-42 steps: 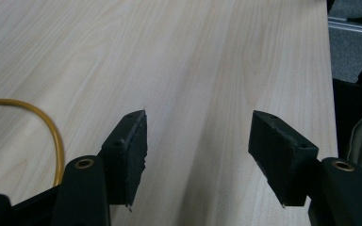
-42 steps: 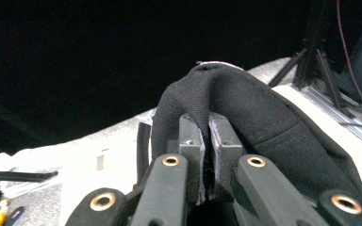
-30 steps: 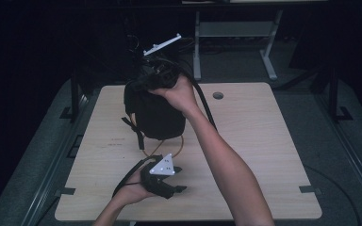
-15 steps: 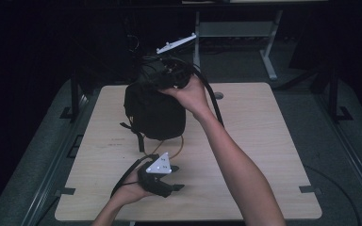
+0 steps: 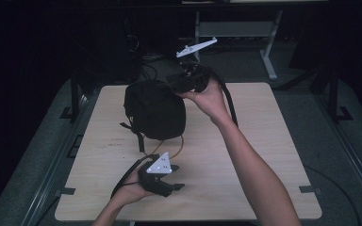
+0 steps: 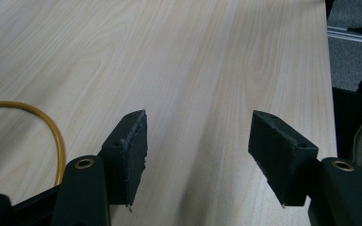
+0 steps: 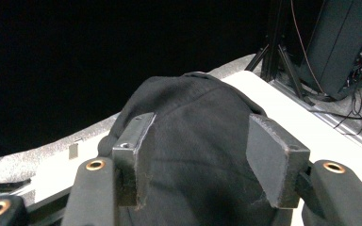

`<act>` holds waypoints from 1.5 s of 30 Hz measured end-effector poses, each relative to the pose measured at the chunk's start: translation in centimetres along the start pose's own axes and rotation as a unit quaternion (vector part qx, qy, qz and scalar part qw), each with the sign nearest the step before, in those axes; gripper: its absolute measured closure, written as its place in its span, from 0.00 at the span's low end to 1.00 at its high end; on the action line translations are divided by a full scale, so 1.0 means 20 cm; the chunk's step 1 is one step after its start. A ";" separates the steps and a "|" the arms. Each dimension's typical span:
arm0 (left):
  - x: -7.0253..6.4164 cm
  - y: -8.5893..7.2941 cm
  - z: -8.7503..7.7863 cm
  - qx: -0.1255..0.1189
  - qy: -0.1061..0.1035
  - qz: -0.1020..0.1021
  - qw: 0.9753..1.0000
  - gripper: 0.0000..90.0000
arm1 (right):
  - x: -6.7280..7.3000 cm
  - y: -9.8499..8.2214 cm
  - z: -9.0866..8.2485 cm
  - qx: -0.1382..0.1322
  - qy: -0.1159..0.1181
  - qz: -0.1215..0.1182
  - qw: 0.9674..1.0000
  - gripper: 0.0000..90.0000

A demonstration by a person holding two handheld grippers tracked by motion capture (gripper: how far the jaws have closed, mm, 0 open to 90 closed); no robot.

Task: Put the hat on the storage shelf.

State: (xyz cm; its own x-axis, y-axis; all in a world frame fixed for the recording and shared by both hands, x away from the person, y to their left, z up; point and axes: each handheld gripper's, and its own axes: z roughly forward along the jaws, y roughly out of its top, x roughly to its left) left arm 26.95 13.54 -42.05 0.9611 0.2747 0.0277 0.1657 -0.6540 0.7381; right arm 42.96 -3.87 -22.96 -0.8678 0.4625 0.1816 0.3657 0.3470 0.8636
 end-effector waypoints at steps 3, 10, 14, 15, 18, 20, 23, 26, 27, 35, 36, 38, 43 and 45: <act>0.00 0.00 0.00 0.000 -0.002 0.000 1.000 0.41 | -0.01 -0.02 -0.03 0.000 0.000 0.004 1.000 0.46; 0.00 0.00 0.01 -0.005 0.000 -0.009 1.000 0.41 | -0.05 -0.08 -0.09 0.003 0.000 0.018 1.000 0.44; 0.00 -0.01 0.01 -0.004 0.001 -0.013 1.000 0.41 | -0.07 -0.11 -0.13 0.005 -0.001 0.028 1.000 0.42; 0.00 -0.01 0.01 -0.004 0.000 -0.013 1.000 0.41 | -0.08 -0.12 -0.13 0.005 0.001 0.030 1.000 0.42; 0.01 -0.01 0.02 -0.002 0.000 -0.014 1.000 0.41 | -0.09 -0.15 -0.16 0.005 0.000 0.032 0.999 0.41; 0.01 -0.01 0.02 0.000 0.000 -0.014 1.000 0.40 | -0.09 -0.17 -0.17 0.003 0.000 0.035 0.999 0.40; 0.01 -0.01 0.02 -0.003 0.000 -0.015 1.000 0.40 | -0.11 -0.20 -0.20 0.003 -0.003 0.040 0.999 0.40; 0.01 -0.02 0.02 -0.009 -0.001 -0.013 1.000 0.40 | -0.13 -0.24 -0.22 0.006 -0.005 0.042 0.999 0.39; 0.01 -0.02 0.02 -0.010 -0.001 -0.015 1.000 0.40 | -0.13 -0.24 -0.23 0.008 -0.006 0.044 0.999 0.39; 0.01 -0.02 0.03 -0.009 -0.003 -0.016 1.000 0.40 | -0.16 -0.31 -0.31 0.003 -0.011 0.050 0.999 0.37; 0.01 -0.02 0.03 -0.009 -0.003 -0.016 1.000 0.40 | -0.16 -0.32 -0.31 0.003 -0.013 0.051 0.999 0.37; 0.01 -0.02 0.03 -0.010 -0.004 -0.018 1.000 0.40 | -0.16 -0.33 -0.33 0.002 -0.017 0.051 0.999 0.37; 0.01 -0.02 0.03 -0.010 -0.004 -0.016 1.000 0.40 | -0.17 -0.38 -0.36 0.003 -0.017 0.057 0.998 0.36; 0.01 -0.02 0.03 -0.010 -0.004 -0.016 1.000 0.40 | -0.17 -0.40 -0.37 0.004 -0.017 0.059 0.998 0.36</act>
State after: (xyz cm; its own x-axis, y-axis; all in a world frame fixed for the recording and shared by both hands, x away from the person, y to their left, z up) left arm 27.16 13.43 -42.66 0.9570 0.2901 -0.0016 0.1925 -0.6308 0.7517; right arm 40.59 -14.17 -26.99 -0.8062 0.5286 0.2659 0.4680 0.2947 0.8331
